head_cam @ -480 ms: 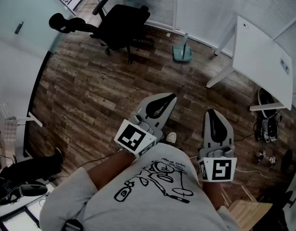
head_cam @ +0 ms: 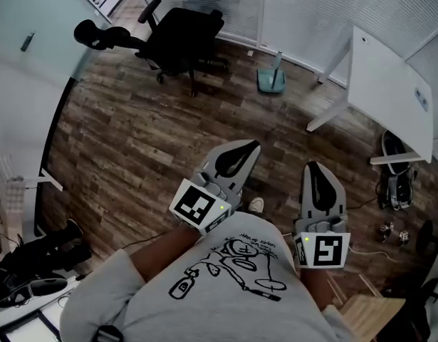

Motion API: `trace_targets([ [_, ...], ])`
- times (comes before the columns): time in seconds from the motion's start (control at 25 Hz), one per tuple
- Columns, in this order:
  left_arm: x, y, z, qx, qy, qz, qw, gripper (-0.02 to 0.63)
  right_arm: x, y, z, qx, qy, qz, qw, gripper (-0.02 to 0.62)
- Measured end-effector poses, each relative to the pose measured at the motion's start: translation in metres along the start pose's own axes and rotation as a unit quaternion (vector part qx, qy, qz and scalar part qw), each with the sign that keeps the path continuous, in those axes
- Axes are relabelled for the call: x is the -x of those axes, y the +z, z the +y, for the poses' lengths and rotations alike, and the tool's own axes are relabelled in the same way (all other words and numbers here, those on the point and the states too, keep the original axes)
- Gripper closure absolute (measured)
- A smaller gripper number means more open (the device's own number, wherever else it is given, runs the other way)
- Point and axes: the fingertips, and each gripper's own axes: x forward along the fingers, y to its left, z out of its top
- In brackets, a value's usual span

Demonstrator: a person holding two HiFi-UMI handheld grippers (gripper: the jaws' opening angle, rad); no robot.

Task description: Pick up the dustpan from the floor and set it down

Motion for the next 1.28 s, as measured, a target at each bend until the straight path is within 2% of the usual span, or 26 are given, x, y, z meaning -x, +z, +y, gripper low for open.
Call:
trace_targets([
  [0.48, 0.04, 0.008, 0.065, -0.003, 0.021, -0.014, 0.9997, 0.604, -0.022, 0.001, 0.027, -0.009, -0.043, -0.001, 0.999, 0.577],
  [0.6, 0.042, 0.016, 0.069, -0.004, 0.021, -0.018, 0.9996, 0.604, -0.025, 0.002, 0.031, -0.01, -0.041, 0.001, 0.999, 0.577],
  [0.76, 0.034, 0.007, 0.07, 0.001, 0.014, -0.005, 0.9999, 0.604, -0.036, -0.003, 0.029, -0.016, -0.036, 0.007, 0.999, 0.577],
  [1.0, 0.006, 0.004, 0.08, 0.01, 0.032, -0.004, 0.9994, 0.604, -0.055, -0.009, 0.004, -0.019, -0.024, 0.007, 0.999, 0.577],
  [1.28, -0.058, 0.01, 0.075, -0.003, 0.029, -0.002, 0.9996, 0.604, -0.075, -0.009, -0.058, -0.022, -0.022, -0.002, 1.0, 0.577],
])
